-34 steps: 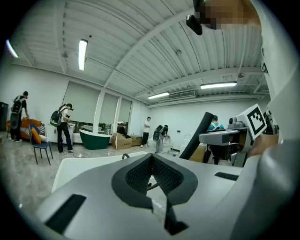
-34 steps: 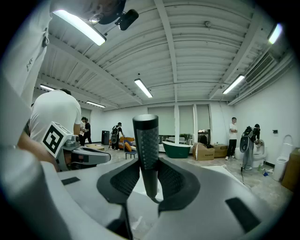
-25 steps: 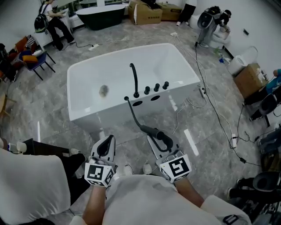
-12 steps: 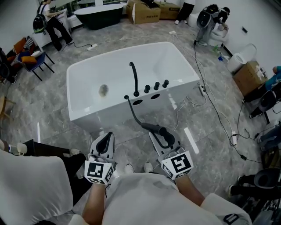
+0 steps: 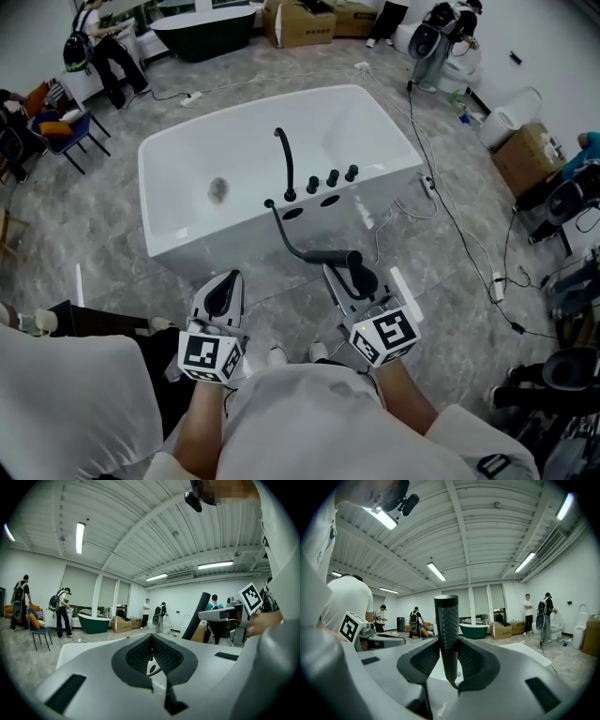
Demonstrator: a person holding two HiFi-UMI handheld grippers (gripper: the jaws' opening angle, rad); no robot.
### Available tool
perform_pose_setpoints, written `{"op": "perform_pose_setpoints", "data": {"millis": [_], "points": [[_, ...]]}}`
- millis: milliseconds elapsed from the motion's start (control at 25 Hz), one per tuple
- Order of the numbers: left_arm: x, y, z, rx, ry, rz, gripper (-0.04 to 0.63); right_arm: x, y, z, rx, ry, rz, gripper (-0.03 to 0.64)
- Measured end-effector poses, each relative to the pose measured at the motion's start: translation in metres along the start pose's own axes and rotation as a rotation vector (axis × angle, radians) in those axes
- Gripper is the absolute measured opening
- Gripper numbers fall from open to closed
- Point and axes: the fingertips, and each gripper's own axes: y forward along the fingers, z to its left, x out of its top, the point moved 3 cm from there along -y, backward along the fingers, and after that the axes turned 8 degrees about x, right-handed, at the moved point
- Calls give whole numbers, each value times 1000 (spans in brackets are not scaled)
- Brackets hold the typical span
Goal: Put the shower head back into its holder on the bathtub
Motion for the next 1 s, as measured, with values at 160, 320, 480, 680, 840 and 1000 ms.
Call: {"op": "perform_pose_setpoints", "data": {"millis": [160,320,480,680,840,1000], "points": [[0,-4,10,-7,-2,-5,11,1,2,1,-21,21,-20,130],[0,-10,18,-17,2,-13,11,-3,6,6,-59,-17,-2,129],[-2,-15,26,-26,0,-19,11,-5,9,13,-76,-17,-3,129],[-2,-17,29,-39,-2,-25,11,-3,8,15,-94,-18,-12,129],[-4,-17,29,-43,-9,-22,11,-5,8,15,-106,-26,-1,129],[-8,-11,31,-39,-10,-9,11,-4,13,10,-95,-16,-5,129]]}}
